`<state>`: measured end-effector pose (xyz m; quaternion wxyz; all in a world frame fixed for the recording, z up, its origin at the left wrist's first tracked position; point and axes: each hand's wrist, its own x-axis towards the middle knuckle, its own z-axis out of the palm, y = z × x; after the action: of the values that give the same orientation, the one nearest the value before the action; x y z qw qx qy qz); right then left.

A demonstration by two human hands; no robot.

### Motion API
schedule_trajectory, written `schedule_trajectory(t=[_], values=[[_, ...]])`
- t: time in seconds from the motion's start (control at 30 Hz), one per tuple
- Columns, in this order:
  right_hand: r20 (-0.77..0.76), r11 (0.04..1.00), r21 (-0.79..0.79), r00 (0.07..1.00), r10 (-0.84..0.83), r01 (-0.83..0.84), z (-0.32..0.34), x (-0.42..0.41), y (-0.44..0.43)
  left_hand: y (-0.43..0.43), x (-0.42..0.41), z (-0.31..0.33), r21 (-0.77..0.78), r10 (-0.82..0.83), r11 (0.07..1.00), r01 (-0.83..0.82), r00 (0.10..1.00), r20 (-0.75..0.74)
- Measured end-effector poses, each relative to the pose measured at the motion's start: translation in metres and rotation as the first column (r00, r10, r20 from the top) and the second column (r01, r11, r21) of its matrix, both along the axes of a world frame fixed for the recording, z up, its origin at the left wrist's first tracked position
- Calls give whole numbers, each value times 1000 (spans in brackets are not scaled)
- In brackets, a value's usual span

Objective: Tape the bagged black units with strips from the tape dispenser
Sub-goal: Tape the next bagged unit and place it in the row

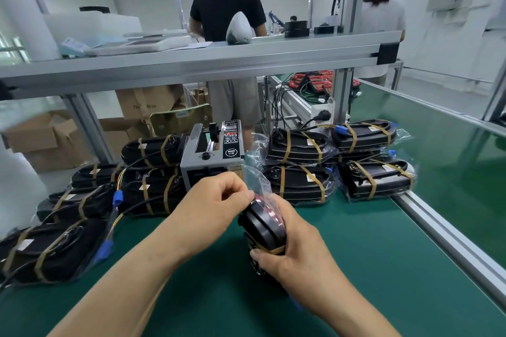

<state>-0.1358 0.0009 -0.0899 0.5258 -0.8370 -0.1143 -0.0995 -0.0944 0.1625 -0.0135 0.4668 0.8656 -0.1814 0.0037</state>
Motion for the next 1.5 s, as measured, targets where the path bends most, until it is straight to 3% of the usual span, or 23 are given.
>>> schedule_trajectory(t=[1.2, 1.33, 1.5], values=[[-20, 999, -48, 1000, -20, 19, -2, -3, 3, 4, -7, -14, 111, 161, 978, -177, 978, 135], [-18, 998, -56, 1000, -24, 23, -1, -2, 2, 5, -8, -18, 91, 162, 980, -177, 974, 159], [-28, 998, -58, 999, -36, 34, 0, -2, 2, 6, -2, -18, -27, 124, 992, -123, 991, 40]])
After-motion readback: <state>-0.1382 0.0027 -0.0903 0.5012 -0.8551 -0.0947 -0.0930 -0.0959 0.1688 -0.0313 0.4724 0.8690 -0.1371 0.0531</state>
